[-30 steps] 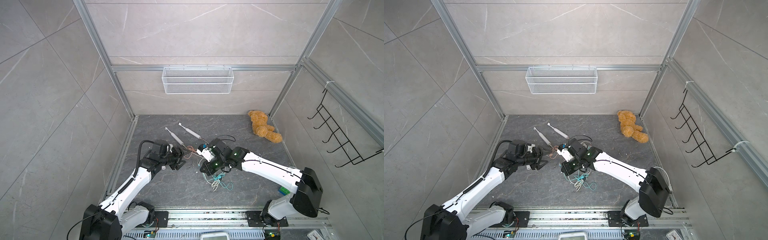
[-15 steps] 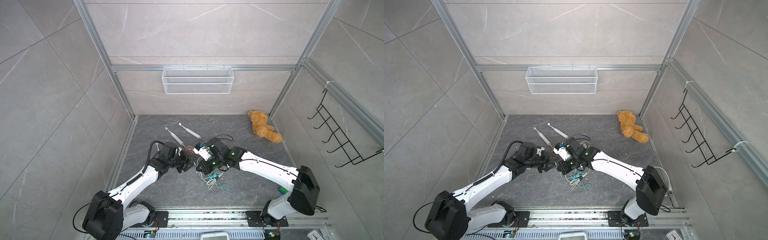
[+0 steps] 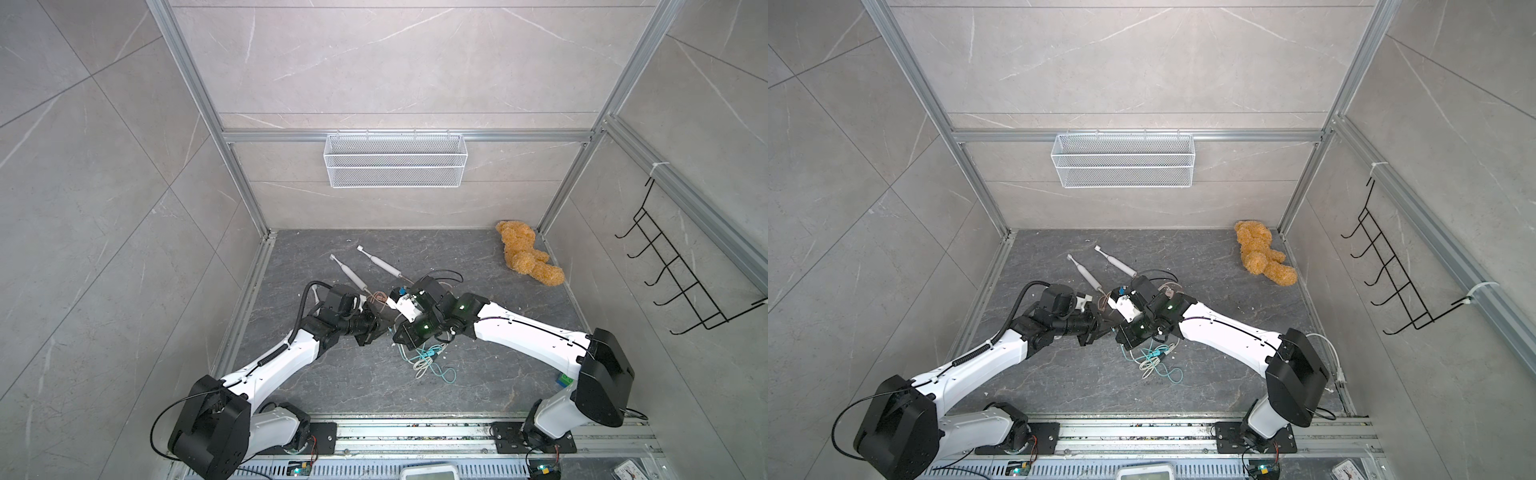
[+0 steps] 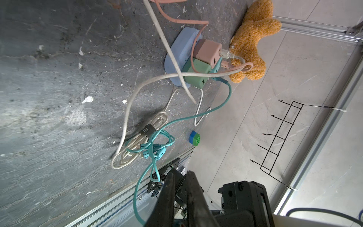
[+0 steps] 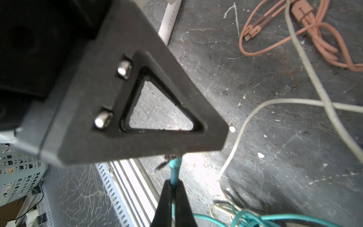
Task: Charge the electric toothbrush
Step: Pick up the charging cable from the center of the board.
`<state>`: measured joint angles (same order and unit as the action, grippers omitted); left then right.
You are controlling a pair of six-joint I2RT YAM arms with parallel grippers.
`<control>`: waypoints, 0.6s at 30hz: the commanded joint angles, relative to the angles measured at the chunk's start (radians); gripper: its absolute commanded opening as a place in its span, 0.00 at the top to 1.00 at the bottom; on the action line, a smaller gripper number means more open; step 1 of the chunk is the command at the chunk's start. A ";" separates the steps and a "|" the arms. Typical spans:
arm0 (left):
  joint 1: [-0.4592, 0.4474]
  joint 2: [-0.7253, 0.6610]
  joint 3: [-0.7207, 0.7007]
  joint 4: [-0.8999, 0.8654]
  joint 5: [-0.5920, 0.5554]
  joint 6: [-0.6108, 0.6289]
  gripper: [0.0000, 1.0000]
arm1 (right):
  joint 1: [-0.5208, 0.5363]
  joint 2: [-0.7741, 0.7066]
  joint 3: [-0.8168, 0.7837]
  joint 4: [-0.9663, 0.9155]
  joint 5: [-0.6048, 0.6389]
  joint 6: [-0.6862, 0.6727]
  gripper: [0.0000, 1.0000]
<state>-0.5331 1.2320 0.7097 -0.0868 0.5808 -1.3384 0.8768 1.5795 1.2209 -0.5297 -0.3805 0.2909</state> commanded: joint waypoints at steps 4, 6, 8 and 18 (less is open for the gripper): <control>-0.002 -0.003 0.020 0.012 0.049 0.025 0.90 | 0.005 -0.005 0.023 -0.009 0.021 -0.006 1.00; -0.004 -0.002 0.020 0.009 0.049 0.026 0.92 | 0.005 -0.003 0.023 -0.007 0.021 -0.003 1.00; -0.003 -0.001 0.020 0.010 0.047 0.025 0.93 | 0.005 -0.003 0.025 -0.006 0.018 -0.001 1.00; -0.002 0.011 0.017 -0.012 0.043 0.004 1.00 | 0.007 -0.057 -0.012 0.015 0.093 -0.028 0.68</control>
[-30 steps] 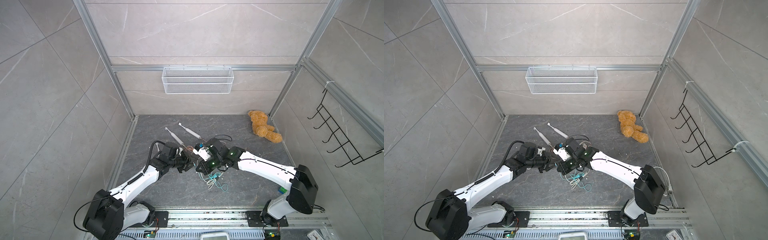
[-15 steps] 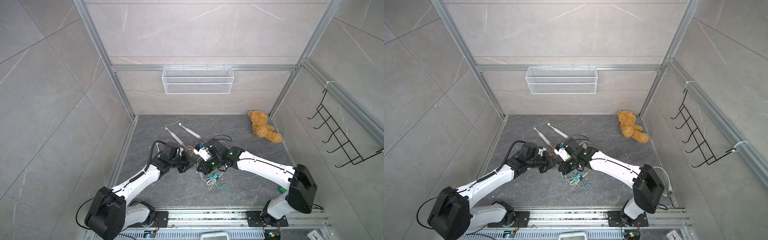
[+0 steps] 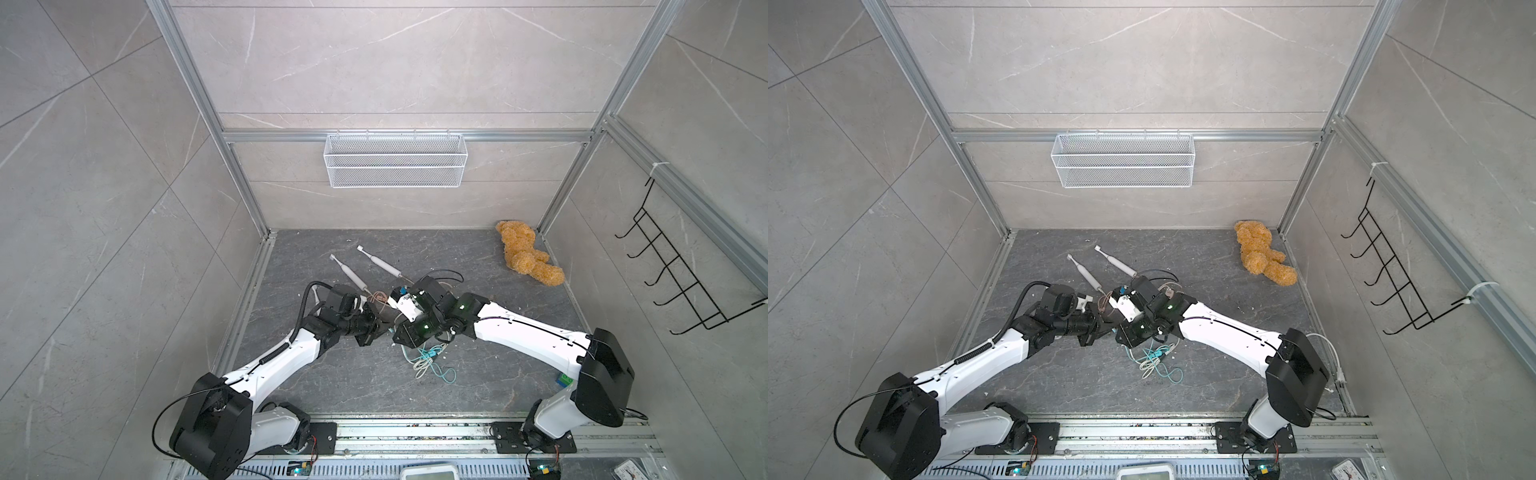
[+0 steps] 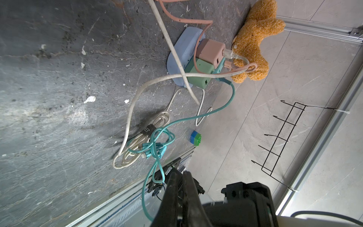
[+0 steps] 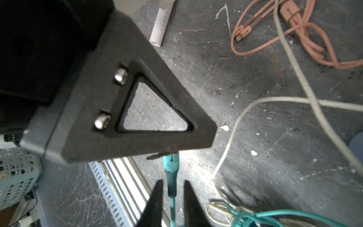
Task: Charge the electric toothbrush
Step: Pick up the charging cable from the center of the board.
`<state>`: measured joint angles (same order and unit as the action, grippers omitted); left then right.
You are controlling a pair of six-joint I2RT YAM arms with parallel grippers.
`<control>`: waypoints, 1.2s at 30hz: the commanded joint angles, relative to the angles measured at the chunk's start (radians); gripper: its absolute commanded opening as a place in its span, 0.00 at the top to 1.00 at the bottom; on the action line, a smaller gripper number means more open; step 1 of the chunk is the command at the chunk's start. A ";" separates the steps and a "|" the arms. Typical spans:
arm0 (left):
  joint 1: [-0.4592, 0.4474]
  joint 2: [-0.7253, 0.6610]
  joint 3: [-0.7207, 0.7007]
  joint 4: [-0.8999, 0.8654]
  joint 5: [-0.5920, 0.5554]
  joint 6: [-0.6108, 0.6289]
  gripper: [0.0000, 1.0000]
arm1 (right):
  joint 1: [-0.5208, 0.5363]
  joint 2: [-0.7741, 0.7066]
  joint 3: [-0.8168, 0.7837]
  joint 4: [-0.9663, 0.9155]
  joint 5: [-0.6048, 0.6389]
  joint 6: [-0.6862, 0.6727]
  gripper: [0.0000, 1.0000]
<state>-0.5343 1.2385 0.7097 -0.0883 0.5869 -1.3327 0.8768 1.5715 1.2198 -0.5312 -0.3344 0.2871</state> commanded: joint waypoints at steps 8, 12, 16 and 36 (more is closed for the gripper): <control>0.039 0.013 -0.018 -0.009 0.082 -0.108 1.00 | 0.082 -0.177 -0.251 0.272 0.253 -0.232 0.61; 0.046 0.013 -0.012 -0.029 0.090 -0.105 1.00 | 0.186 -0.202 -0.323 0.406 0.427 -0.387 0.60; 0.048 0.012 0.005 -0.052 0.089 -0.092 1.00 | 0.218 -0.197 -0.377 0.557 0.559 -0.463 0.61; 0.062 0.016 0.008 -0.076 0.099 -0.080 1.00 | 0.259 -0.099 -0.412 0.702 0.636 -0.574 0.76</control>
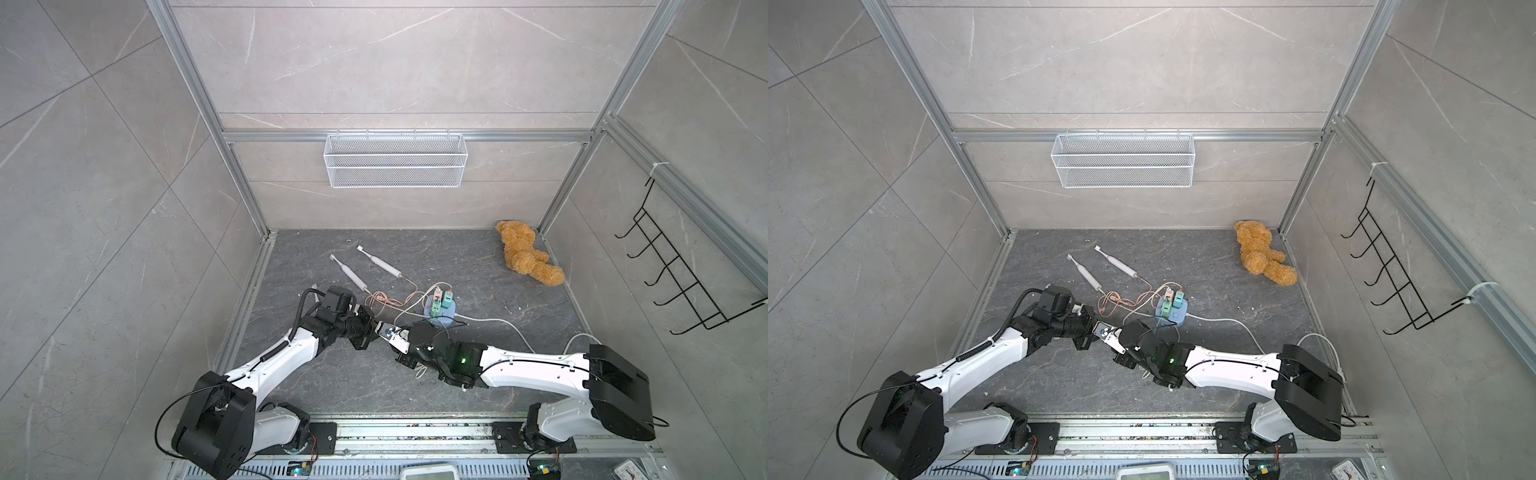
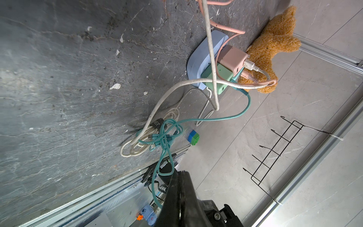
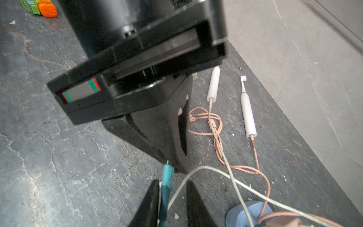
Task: Charge the electric toothbrush
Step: Pick up the charging cable from the center of the board.
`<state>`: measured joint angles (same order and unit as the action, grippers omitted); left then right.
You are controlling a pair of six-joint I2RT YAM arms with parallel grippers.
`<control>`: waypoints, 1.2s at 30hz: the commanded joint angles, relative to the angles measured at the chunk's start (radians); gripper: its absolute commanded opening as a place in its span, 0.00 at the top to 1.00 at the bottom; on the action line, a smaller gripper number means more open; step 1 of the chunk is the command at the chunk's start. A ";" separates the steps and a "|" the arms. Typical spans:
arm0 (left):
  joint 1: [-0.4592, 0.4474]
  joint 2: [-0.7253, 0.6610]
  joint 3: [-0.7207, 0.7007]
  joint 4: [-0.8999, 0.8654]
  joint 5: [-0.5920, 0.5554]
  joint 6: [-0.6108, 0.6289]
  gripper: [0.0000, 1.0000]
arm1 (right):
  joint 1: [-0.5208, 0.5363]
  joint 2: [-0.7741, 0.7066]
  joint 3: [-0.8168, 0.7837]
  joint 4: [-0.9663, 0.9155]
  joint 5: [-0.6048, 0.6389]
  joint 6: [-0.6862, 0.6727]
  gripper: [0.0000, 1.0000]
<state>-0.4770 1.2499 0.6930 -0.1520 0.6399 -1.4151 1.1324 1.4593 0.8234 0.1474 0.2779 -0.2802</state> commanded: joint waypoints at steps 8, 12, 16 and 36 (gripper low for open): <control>0.005 0.003 0.013 0.002 0.046 -0.002 1.00 | 0.004 0.022 -0.005 0.049 0.027 -0.009 0.83; 0.005 0.006 0.011 0.006 0.049 0.002 1.00 | 0.006 0.018 -0.006 0.056 0.026 -0.006 0.94; 0.013 0.014 0.012 0.015 0.061 0.010 0.87 | 0.009 0.002 -0.016 0.063 0.032 0.002 1.00; 0.448 0.060 0.219 -0.598 -0.340 0.580 0.38 | 0.009 -0.058 -0.055 0.086 -0.315 0.353 1.00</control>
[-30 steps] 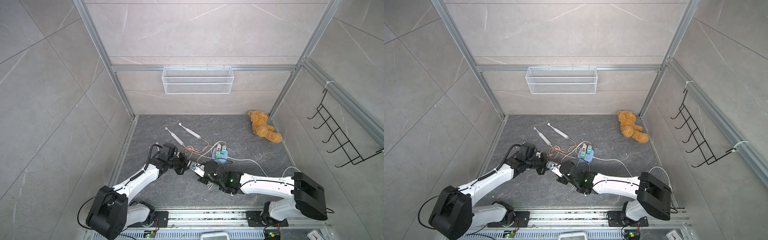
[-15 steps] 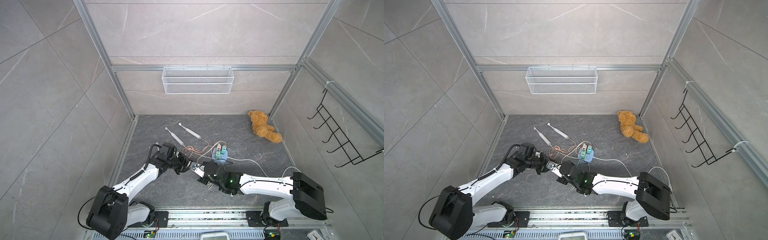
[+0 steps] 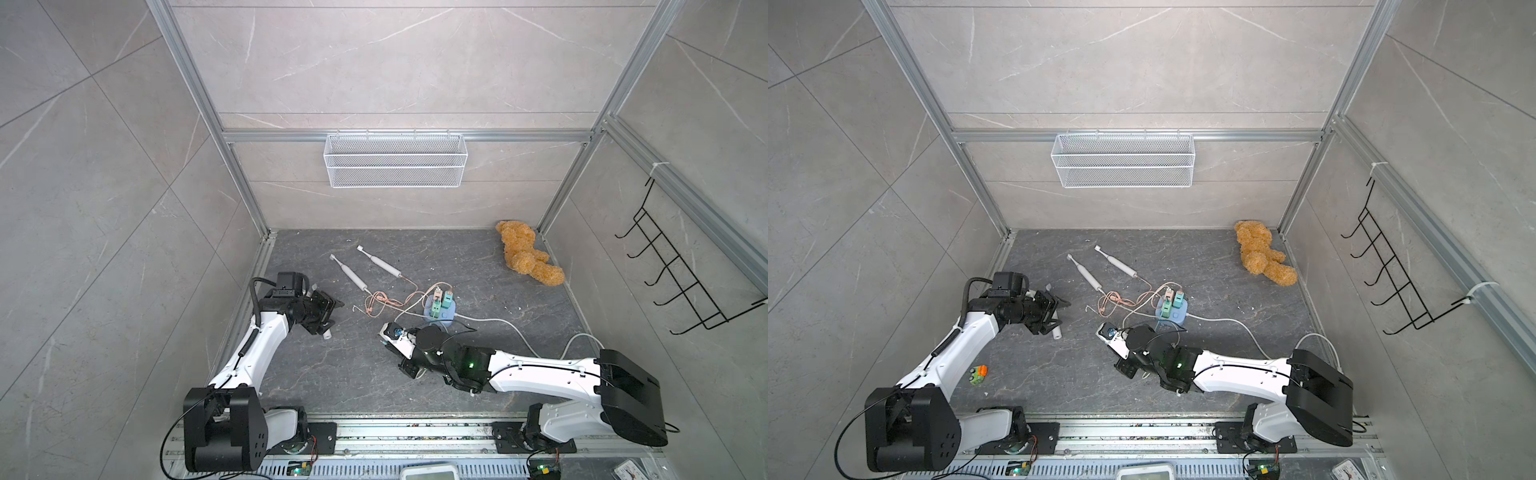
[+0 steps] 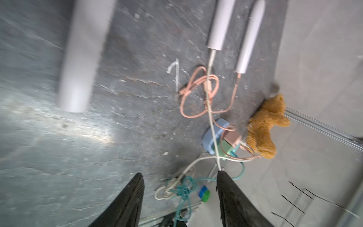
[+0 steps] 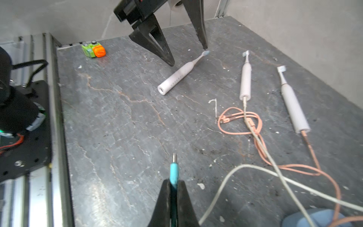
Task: Charge the electric toothbrush
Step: Pick up the charging cable from the center of the board, then pick up the electric toothbrush from the center of the board.
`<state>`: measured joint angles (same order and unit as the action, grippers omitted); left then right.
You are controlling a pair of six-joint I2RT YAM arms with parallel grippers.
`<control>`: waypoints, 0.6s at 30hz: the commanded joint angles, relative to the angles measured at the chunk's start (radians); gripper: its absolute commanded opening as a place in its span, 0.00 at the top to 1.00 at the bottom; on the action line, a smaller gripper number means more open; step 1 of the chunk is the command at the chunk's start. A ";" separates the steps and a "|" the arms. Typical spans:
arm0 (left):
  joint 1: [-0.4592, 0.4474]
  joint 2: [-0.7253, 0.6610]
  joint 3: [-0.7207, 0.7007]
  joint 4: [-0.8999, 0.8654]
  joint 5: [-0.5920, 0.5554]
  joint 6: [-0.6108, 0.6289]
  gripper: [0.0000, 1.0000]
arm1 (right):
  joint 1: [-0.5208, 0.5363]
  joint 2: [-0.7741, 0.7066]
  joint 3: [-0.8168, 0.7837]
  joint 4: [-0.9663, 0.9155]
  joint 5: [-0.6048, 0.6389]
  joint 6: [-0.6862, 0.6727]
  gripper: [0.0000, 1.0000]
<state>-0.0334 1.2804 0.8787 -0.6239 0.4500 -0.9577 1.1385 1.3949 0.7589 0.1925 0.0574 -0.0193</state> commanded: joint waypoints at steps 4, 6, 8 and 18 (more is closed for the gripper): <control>0.018 0.060 0.019 -0.105 -0.181 0.119 0.38 | 0.003 0.014 -0.018 0.114 -0.178 0.178 1.00; 0.029 0.071 0.011 -0.097 -0.235 0.107 0.38 | 0.003 0.021 -0.031 0.152 -0.206 0.209 1.00; 0.042 0.074 0.010 -0.100 -0.253 0.097 0.38 | 0.004 0.031 -0.046 0.201 -0.229 0.230 1.00; 0.040 0.140 0.026 -0.069 -0.411 0.061 0.40 | 0.003 0.053 -0.045 0.229 -0.288 0.258 1.00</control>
<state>0.0055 1.4067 0.8799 -0.7017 0.0864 -0.8864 1.1385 1.4391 0.7170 0.3805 -0.1902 0.2111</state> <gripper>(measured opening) 0.598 0.071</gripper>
